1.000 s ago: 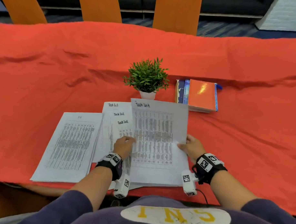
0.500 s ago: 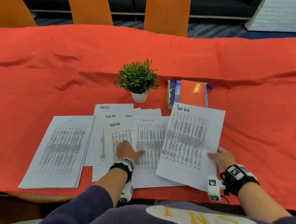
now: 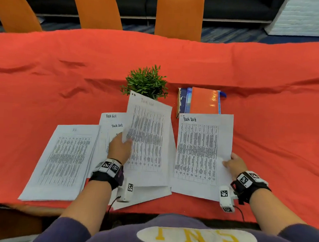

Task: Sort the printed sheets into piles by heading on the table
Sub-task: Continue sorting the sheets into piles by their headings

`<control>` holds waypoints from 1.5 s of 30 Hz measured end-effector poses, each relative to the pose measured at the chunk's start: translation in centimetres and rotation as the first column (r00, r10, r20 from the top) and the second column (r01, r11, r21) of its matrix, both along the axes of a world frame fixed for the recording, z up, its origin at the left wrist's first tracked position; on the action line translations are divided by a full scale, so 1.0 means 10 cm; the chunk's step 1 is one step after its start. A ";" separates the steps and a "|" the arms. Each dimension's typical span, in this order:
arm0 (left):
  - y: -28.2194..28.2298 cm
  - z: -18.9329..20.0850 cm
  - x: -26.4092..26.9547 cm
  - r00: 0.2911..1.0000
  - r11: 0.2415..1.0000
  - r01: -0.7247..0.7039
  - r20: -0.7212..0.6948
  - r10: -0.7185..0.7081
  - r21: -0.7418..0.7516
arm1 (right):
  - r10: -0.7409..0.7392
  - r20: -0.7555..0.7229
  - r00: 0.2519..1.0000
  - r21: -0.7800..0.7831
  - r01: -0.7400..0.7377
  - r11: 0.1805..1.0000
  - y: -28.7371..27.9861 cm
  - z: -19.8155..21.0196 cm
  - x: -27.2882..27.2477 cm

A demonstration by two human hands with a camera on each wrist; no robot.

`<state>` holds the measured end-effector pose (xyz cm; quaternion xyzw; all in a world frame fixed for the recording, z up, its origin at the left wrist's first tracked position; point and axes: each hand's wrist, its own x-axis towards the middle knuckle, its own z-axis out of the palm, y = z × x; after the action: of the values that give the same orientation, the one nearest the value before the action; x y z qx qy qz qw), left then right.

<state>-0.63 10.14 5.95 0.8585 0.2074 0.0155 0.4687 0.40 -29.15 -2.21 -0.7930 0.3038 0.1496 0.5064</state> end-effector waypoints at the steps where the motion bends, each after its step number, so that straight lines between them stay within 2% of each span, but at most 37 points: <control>1: 0.07 0.10 0.01 0.999 1.000 -0.009 0.033 0.010 -0.014 | 0.009 0.003 1.000 -0.013 -0.009 1.000 0.04 0.06 0.02; 5: 0.15 0.31 -0.03 0.998 0.995 -0.017 0.051 0.022 -0.099 | 0.036 0.026 0.999 0.028 -0.036 0.999 0.21 0.20 0.14; 9: -0.13 0.16 -0.13 0.998 0.978 -0.006 -0.064 -0.007 -0.210 | 0.059 0.054 0.997 0.114 -0.065 0.991 0.43 0.20 0.25; 12: -0.39 -0.01 -0.15 0.980 0.979 -0.053 -0.201 0.012 -0.197 | 0.038 0.092 0.995 0.276 -0.062 0.959 0.68 0.31 0.18; 14: -0.50 -0.10 -0.14 0.966 0.977 -0.059 -0.257 0.004 -0.207 | 0.076 0.104 0.992 0.347 -0.107 0.932 0.82 0.37 0.11; 18: -0.58 -0.20 -0.11 0.975 0.971 -0.067 -0.221 0.015 -0.230 | 0.096 0.114 0.989 0.414 -0.135 0.900 0.97 0.54 -0.03; 20: -0.59 -0.24 -0.11 0.978 0.965 -0.109 -0.197 0.063 -0.237 | 0.152 0.152 0.977 0.381 -0.200 0.903 1.02 0.57 -0.07; 22: -0.58 -0.28 -0.11 0.975 0.960 -0.134 -0.204 0.084 -0.247 | 0.274 0.172 0.946 0.346 -0.319 0.882 1.02 0.49 -0.07; 24: -0.57 -0.29 -0.12 0.979 0.960 -0.099 -0.200 0.047 -0.260 | 0.281 0.158 0.947 0.322 -0.318 0.892 1.04 0.33 -0.01; 27: -0.47 -0.38 -0.15 0.973 0.969 -0.038 -0.229 -0.020 -0.244 | 0.324 0.145 0.935 0.143 -0.343 0.928 1.04 0.19 0.06; 28: -0.40 -0.42 -0.17 0.967 0.976 -0.059 -0.255 0.004 -0.211 | 0.311 0.149 0.939 0.104 -0.328 0.939 1.01 0.14 0.09; 30: -0.20 -0.55 -0.18 0.940 0.991 -0.137 -0.316 0.129 -0.002 | 0.276 0.146 0.950 0.055 -0.286 0.957 0.94 0.13 0.12; 32: 0.00 -0.68 -0.22 0.877 0.958 -0.147 -0.415 0.242 0.247 | 0.234 0.136 0.963 0.011 -0.237 0.971 0.86 0.11 0.15; 34: 0.14 -0.76 -0.28 0.827 0.936 -0.118 -0.489 0.278 0.333 | 0.191 0.130 0.973 -0.009 -0.192 0.981 0.77 0.11 0.15; 37: 0.25 -0.88 -0.32 0.836 0.940 -0.131 -0.475 0.276 0.316 | 0.152 0.129 0.980 -0.009 -0.152 0.988 0.69 0.12 0.14; 41: 0.33 -0.95 -0.30 0.893 0.953 -0.165 -0.371 0.253 0.253 | 0.139 0.134 0.981 -0.029 -0.136 0.990 0.65 0.16 0.15; 45: 0.43 -0.93 -0.30 0.928 0.958 -0.097 -0.323 0.185 0.271 | 0.143 0.132 0.981 -0.040 -0.139 0.989 0.68 0.19 0.13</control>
<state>-3.61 14.46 -3.38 0.8827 0.3444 -0.0753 0.3109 1.72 -22.35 -0.28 -0.8286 0.2141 0.1266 0.5015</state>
